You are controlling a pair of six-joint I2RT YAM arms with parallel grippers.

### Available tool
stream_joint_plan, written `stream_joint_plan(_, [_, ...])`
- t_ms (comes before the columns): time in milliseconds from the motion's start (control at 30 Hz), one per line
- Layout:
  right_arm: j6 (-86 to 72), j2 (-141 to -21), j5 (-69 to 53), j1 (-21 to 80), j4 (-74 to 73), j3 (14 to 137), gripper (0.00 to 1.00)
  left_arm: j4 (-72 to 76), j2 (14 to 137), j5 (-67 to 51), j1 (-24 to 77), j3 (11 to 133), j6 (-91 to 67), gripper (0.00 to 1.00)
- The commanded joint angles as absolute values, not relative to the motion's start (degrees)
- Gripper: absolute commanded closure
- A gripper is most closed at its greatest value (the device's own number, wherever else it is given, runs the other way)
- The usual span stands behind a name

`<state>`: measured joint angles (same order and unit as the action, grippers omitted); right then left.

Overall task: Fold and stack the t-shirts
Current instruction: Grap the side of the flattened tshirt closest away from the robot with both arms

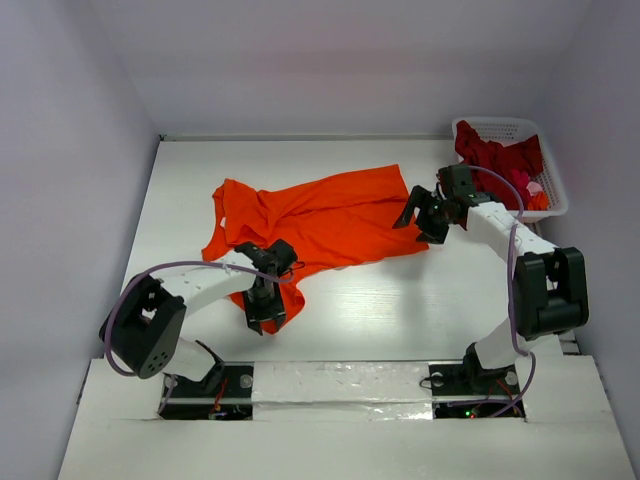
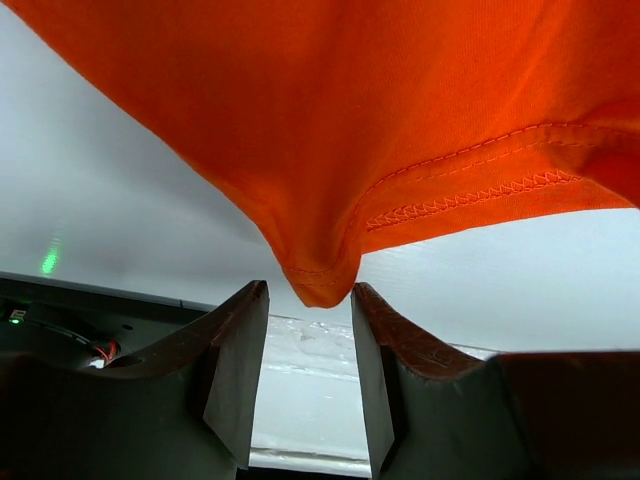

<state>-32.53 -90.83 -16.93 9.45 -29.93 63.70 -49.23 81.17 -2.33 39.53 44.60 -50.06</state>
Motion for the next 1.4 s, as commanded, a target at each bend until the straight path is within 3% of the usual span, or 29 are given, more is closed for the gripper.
stream_joint_plan(0, [-31.7,-91.0,-17.5,9.8,-28.3,65.2,0.19,-50.1,81.6,-1.6,40.3,44.1,-50.5,0.64])
stream_joint_plan(433, [-31.7,-91.1,-17.4,9.8,-28.2,65.3,0.20,-49.7,83.1,-1.2,40.8,44.6,-50.4,0.70])
stream_joint_plan(667, [-31.7,-91.3,-17.5,9.8,-28.4,65.6,0.20,-49.7,83.5,-1.2,40.8,44.8,-50.4,0.82])
stream_joint_plan(867, [-31.6,-91.5,-17.6,9.8,-28.4,65.7,0.20,-49.9,83.6,-1.2,40.8,45.3,-50.4,1.00])
stream_joint_plan(1367, [-36.4,-94.6,-10.6,9.8,-28.7,69.8,0.20,-51.4,83.3,-0.9,40.8,47.9,-49.7,1.00])
